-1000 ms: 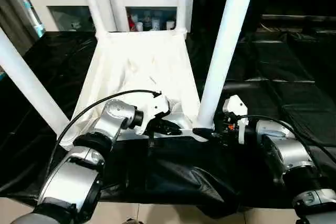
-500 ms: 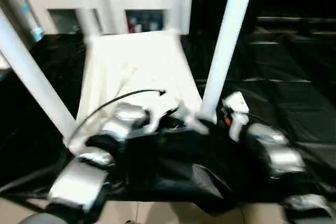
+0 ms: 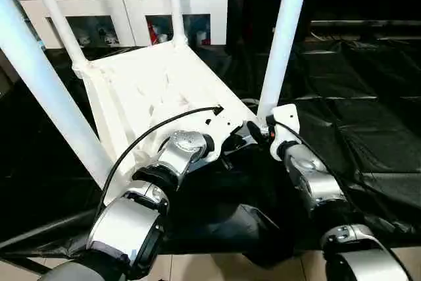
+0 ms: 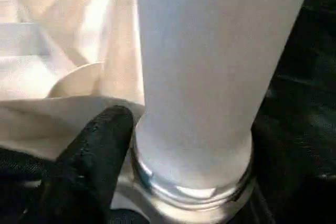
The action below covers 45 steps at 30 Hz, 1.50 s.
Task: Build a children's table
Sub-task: Rotate leg to tighten
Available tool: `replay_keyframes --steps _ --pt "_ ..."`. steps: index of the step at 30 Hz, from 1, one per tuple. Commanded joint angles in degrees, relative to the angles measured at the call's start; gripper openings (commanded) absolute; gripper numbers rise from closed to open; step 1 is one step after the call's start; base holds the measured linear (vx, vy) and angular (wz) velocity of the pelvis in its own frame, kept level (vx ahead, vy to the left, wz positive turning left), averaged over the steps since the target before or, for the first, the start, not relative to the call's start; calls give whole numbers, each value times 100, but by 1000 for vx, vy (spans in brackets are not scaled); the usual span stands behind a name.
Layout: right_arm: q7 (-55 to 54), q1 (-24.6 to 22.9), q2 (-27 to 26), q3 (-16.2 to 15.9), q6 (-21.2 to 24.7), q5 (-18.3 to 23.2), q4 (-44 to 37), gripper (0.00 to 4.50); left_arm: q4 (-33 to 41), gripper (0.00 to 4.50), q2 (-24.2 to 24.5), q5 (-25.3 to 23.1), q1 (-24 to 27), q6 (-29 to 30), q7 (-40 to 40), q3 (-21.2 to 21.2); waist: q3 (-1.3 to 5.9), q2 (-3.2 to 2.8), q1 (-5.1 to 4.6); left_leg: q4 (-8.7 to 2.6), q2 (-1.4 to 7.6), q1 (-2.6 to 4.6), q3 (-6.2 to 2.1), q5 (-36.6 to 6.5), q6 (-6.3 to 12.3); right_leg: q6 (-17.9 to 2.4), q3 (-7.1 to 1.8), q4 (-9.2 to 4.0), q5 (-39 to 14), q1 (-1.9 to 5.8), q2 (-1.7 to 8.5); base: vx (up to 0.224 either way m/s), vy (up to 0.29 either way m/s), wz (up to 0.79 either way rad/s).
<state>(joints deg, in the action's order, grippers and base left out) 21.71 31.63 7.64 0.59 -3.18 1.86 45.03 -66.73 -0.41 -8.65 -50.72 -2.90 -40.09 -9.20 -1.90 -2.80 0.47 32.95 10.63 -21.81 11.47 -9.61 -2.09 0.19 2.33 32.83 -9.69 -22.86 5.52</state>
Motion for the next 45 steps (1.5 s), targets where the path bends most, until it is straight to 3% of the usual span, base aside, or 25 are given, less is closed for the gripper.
replay_keyframes --steps 1,4,11,12,17,23,24,30,38,40,42,43,45 --pt "1290 -173 162 -496 -62 157 -320 374 73 0 116 100 26 -310 -449 -19 295 110 38 -406 195 80 -121 -2005 411 -1138 -102 -473 -1816 200 255 0 0 0" --pt "1915 -270 456 -601 -107 189 -536 374 114 0 265 123 66 -408 -824 -50 306 110 64 -375 200 29 -102 -1698 573 -1236 -105 -426 -1435 232 265 0 0 0" --pt "3389 -454 1143 -665 59 522 -957 374 331 0 692 237 284 -722 -2253 -176 319 93 198 -340 249 52 -64 -1358 705 -1541 -81 -338 -951 242 246 0 0 0" --pt "3539 -455 1265 -696 10 512 -963 374 407 0 794 279 350 -768 -2654 -214 319 96 202 -340 257 54 -64 -1357 700 -1549 -83 -334 -944 240 249 0 0 0" --pt "3789 -428 1356 -705 37 480 -929 374 457 0 891 312 413 -817 -3044 -218 304 104 269 -359 273 92 -52 -1509 561 -1538 -101 -350 -1246 208 263 0 0 0" --pt "3990 -381 1333 -743 126 585 -960 374 540 0 927 340 469 -799 -3155 -211 307 149 297 -363 275 82 -56 -1432 519 -1473 -111 -330 -1226 214 271 0 0 0" --pt "4001 -374 1327 -747 134 591 -952 350 547 0 927 341 476 -802 -3161 -210 307 138 301 -360 272 80 -55 -1374 532 -1476 -109 -328 -1192 212 273 0 0 0" --pt "4140 -346 1310 -690 201 674 -926 305 580 0 932 356 501 -792 -3176 -198 302 173 307 -348 265 72 -48 -1290 588 -1458 -106 -329 -1234 215 271 0 0 0" --pt "4159 -458 1276 -666 317 754 -972 272 569 0 971 314 517 -778 -3092 -211 311 150 315 -344 264 76 -52 -1252 559 -1463 -107 -320 -1168 219 269 0 0 0" --pt "3786 -621 1149 -669 498 682 -983 270 477 0 855 251 458 -703 -2628 -169 308 130 316 -345 264 78 -52 -1238 574 -1477 -108 -318 -1088 215 261 0 0 0" --pt "3005 -649 942 -652 473 401 -731 270 381 0 716 196 384 -617 -2134 -122 287 117 303 -370 266 78 -57 -1362 497 -1444 -105 -341 -1278 197 261 0 0 0" --pt "2576 -625 825 -603 486 309 -575 269 335 0 645 164 343 -589 -1889 -108 261 126 254 -398 250 109 -74 -1691 308 -1317 -109 -401 -1844 173 273 0 0 0" --pt "1827 -568 567 -473 553 241 -334 268 246 0 497 120 261 -478 -1459 -84 236 96 199 -424 234 142 -102 -2064 119 -1129 -111 -468 -2471 137 277 0 0 0"
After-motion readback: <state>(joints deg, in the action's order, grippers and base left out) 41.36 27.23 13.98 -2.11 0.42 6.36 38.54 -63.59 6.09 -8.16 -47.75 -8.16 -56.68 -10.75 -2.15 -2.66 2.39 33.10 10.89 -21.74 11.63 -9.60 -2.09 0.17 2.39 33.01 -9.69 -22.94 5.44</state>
